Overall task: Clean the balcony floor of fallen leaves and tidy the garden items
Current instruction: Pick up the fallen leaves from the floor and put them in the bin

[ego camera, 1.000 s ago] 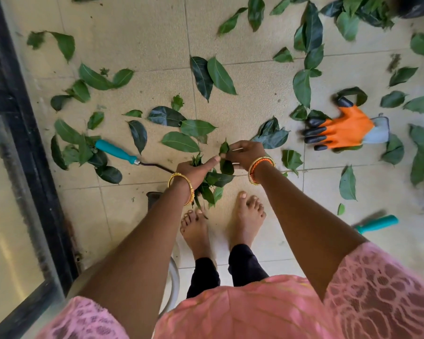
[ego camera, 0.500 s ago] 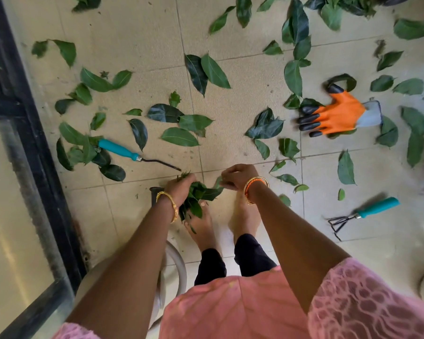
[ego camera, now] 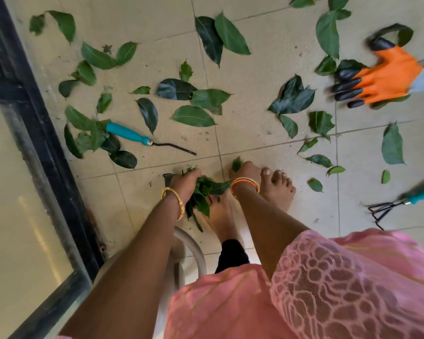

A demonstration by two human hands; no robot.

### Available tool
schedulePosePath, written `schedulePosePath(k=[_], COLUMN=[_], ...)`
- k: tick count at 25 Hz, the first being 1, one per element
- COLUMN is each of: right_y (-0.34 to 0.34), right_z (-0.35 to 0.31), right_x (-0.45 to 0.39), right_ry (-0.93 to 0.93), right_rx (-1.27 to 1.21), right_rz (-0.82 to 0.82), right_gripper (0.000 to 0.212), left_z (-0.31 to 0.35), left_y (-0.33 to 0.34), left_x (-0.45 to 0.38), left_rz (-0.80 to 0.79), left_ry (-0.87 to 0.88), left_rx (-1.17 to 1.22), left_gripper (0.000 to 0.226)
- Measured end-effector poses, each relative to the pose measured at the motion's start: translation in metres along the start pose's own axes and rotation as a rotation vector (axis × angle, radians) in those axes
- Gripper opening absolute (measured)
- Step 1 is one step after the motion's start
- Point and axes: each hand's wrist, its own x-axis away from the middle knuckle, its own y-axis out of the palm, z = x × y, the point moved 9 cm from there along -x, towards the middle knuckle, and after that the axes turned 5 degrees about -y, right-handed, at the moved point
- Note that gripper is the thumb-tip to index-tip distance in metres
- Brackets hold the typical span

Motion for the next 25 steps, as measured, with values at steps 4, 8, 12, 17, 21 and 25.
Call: schedulePosePath(k=[4,8,12,17,21,25], right_y=[0.066,0.013,-0.036,-0.077,-0.093,-0.118], right_z=[0.034,0.02,0.025,0.078,0.1,0.124], right_x=[-0.049,-0.004,0.017,0.02,0.009,-0.015], right_ry=[0.163,0.227,0.168,0.216,0.236,0.349], right_rx=[-0.28,-0.665,-0.837,-0.763,-0.731,-1.3], right_rz=[-0.144,-0.343,-0.447,-0.391,-0.351,-0.06], right_gripper=[0.051,0.031,0.01,0.011,0.021,0.017], left_z=[0.004,0.016,0.039,0.052,0.061,0.071], left_y=[0.004,0.036,0.089,0.143,0.163,0.169], left_x=[0.005,0.03,0.065,0.105,0.111,0.093], left_rz=[0.047,-0.014,-0.105,-0.191,-0.132,-0.065], left_ry=[0.008,0.1,0.233,0.248,0.277,0.27], left_rx=[-0.027,-0.229,-0.347,-0.439,-0.385,-0.403], left_gripper=[0.032,0.023,0.017,0.02,0.035,0.032])
